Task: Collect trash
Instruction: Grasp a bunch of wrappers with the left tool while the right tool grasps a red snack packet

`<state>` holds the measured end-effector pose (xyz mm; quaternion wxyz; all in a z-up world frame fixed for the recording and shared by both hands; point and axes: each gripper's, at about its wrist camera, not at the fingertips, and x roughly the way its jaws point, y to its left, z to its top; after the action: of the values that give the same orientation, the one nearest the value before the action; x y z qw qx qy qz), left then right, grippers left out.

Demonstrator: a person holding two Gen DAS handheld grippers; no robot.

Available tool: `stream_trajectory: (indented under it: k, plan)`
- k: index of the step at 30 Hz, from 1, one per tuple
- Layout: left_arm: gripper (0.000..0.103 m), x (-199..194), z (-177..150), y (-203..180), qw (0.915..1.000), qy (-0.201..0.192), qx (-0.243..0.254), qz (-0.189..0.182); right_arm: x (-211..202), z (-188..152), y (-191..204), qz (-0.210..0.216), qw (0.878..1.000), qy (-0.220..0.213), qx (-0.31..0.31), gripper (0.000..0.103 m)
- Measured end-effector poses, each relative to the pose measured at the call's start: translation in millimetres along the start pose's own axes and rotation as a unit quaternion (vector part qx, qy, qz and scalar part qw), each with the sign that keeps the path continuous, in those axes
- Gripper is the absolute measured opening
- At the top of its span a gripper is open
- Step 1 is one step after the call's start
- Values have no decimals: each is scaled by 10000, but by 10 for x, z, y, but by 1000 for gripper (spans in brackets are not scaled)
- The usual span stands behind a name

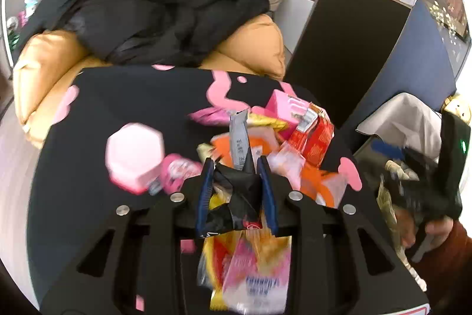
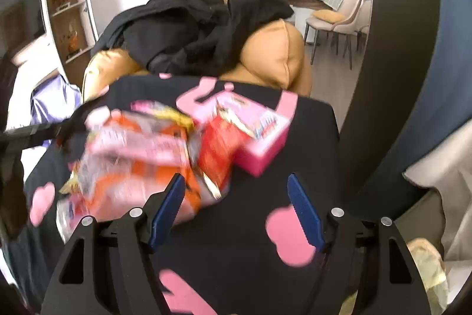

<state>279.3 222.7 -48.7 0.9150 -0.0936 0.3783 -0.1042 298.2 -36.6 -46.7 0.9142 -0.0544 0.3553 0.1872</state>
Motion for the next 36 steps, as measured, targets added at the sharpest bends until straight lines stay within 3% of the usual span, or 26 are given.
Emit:
stream_trajectory:
  k: [6,13,16,17,19,23,29,36]
  plan:
    - [29,-234,-276,169,9990,17,-421,137,343,302,227,-395,9989,-227,81,68]
    - [29,-398,-490,346,9968,-75,-794,87,751,377,331,-1096,9938,-91,-169,67]
    - [29,-437,-549,407,9965,-113,-821,111,801,320,228,-1077,9941,123,-28,67]
    - [29,-436,-557,420,9964,-112,-837,108,801,291,198,-1054,9942,201,8,63]
    - [29,-421,-605,459,9957,-83,-921,82,759,248,188,-1089,9938,237,-39,37]
    - [29,-414,-691,479,9945,-53,-1043,13,547,166,79,-421,9982,267,334,28]
    - [29,-474,-719,468,9940,-121,-1082,-49,301,8,41,-414,9978,415,309,27]
    - [29,-567,-766,448,9943,-139,-1057,37,127,-440,-186,55,9905,1138,766,27]
